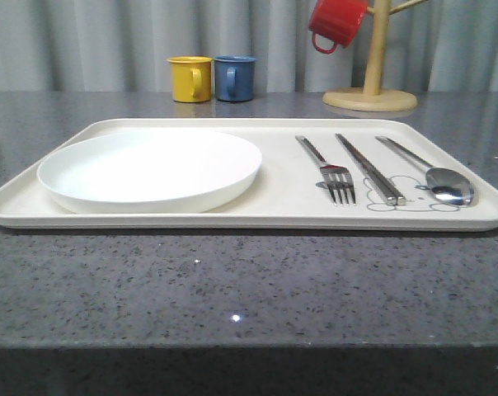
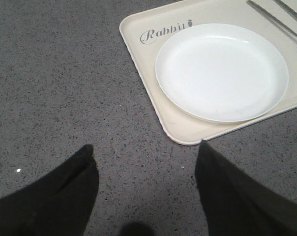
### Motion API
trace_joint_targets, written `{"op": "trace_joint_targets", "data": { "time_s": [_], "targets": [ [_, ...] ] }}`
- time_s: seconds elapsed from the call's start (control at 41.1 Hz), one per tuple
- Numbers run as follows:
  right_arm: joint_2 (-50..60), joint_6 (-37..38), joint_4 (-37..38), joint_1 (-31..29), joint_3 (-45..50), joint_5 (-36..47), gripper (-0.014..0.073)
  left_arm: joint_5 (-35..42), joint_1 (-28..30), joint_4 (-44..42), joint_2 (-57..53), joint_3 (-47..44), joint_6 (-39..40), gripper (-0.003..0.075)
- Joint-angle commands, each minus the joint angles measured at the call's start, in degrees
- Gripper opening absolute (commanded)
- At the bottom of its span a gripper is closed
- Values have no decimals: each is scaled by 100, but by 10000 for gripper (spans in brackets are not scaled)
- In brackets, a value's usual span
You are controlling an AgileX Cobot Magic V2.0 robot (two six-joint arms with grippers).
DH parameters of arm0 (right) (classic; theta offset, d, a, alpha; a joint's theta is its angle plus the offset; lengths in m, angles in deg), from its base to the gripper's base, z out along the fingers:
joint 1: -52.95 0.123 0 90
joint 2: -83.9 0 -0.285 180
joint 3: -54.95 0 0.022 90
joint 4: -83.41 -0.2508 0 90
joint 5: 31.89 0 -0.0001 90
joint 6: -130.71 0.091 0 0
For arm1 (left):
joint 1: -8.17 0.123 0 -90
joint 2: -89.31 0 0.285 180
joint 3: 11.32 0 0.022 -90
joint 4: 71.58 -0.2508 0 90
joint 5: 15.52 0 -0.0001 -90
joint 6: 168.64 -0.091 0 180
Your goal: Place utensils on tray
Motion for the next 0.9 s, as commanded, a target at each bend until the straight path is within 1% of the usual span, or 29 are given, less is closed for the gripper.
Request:
{"op": "trace_joint_targets", "data": {
  "time_s": [0.0, 0.219, 0.729, 0.778, 0.802, 0.875],
  "targets": [
    [322, 43, 59, 32, 67, 296, 308, 395, -39, 20, 14, 137, 50, 422],
    [674, 43, 64, 309, 211, 205, 308, 395, -39, 20, 14, 137, 50, 422],
    [674, 48, 54, 301, 211, 272, 304, 395, -39, 20, 14, 137, 50, 422],
    [674, 48, 54, 301, 211, 272, 276, 395, -39, 20, 14, 137, 50, 418],
    [674, 48, 54, 301, 211, 272, 246, 395, -39, 20, 14, 137, 50, 412],
    [674, 48, 54, 301, 211, 272, 150, 395, -39, 20, 14, 112, 50, 359]
  ]
}}
